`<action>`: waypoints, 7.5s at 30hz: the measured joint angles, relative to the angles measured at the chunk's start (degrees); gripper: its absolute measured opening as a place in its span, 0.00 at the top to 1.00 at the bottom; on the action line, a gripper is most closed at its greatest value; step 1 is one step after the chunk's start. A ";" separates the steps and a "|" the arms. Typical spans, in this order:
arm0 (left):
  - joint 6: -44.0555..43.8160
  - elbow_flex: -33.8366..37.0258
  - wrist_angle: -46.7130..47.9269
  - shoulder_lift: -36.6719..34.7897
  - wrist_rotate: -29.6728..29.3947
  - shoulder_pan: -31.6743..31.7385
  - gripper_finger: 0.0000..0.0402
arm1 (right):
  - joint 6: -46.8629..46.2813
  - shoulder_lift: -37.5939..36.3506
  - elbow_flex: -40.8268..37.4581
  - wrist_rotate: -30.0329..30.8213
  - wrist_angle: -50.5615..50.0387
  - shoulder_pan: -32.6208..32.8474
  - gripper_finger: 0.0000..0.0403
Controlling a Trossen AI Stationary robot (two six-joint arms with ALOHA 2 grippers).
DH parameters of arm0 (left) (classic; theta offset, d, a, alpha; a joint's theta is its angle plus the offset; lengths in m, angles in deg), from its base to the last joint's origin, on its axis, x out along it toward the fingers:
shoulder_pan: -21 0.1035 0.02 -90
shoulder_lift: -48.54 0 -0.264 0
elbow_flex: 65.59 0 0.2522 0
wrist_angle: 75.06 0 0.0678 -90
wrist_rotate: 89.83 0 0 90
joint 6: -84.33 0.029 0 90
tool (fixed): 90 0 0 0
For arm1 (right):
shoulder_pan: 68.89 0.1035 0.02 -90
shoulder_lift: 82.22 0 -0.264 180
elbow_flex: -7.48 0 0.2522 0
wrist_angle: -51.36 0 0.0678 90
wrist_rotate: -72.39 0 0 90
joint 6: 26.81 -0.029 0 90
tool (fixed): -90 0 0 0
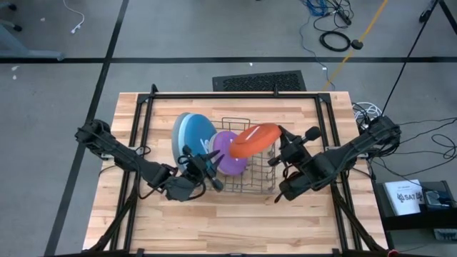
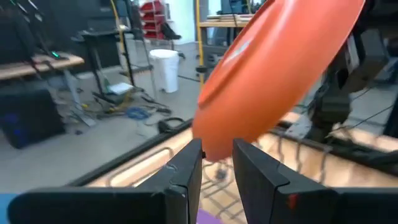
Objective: Sort dishes
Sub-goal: Put the orange plate into the dish rack
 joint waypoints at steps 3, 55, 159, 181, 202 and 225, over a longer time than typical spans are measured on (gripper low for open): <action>-2.34 0.00 -0.32 -0.02 3.20 0.60 0.78 | 0.26 -0.93 0.00 0.07 0.58 -0.31 1.00; -50.64 0.59 1.37 0.50 50.33 16.14 0.37 | 31.52 -4.25 0.35 0.83 5.45 6.71 1.00; 68.97 0.48 -9.37 0.07 16.37 7.04 0.94 | 13.79 -2.21 -4.74 -33.06 8.98 8.28 0.74; 99.82 -6.99 16.16 0.73 20.59 11.40 0.94 | 14.80 -3.57 -4.72 -43.58 12.05 11.37 0.74; 106.92 -6.99 13.10 11.54 24.14 17.62 0.94 | 15.46 -3.57 -4.72 -43.29 14.35 11.37 0.74; 102.10 -6.99 13.52 12.57 21.56 17.20 0.88 | 16.52 -3.55 -4.72 -43.53 14.30 11.37 0.74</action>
